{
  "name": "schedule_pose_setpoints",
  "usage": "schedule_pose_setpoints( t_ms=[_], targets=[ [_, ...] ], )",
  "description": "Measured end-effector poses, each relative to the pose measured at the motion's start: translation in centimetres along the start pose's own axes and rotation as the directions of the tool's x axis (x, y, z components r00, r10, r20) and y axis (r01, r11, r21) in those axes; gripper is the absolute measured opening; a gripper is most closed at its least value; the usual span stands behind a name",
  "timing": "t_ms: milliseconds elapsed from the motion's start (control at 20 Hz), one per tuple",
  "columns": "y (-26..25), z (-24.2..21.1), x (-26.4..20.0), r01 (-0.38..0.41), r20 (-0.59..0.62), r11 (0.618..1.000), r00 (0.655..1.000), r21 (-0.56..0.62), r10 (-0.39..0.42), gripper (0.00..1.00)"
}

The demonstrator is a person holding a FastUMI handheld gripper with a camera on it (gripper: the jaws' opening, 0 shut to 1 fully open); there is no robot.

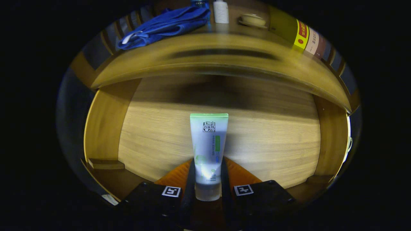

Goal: Pull open the drawer, take out the items inside it, and place them on the countertop above the cabinet.

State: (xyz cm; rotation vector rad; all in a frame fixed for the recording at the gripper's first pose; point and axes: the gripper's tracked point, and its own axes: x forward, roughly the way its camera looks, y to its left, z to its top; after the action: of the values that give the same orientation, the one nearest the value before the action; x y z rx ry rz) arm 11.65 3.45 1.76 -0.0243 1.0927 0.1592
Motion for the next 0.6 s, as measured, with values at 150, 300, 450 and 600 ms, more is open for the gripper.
schedule_pose_setpoints(
  t_ms=[150,300,450,600],
  targets=[
    [0.0,-1.7,-1.5,-0.027,0.077,1.000,0.997,-0.006,0.027,0.46],
    [-0.4,1.6,-6.0,-0.035,0.149,0.999,0.988,-0.023,0.038,0.46],
    [-0.6,2.2,-8.7,-0.054,0.226,0.998,0.973,-0.015,0.056,0.46],
    [-0.5,4.5,-12.8,-0.075,0.315,0.997,0.946,-0.007,0.073,0.46]
  ],
)
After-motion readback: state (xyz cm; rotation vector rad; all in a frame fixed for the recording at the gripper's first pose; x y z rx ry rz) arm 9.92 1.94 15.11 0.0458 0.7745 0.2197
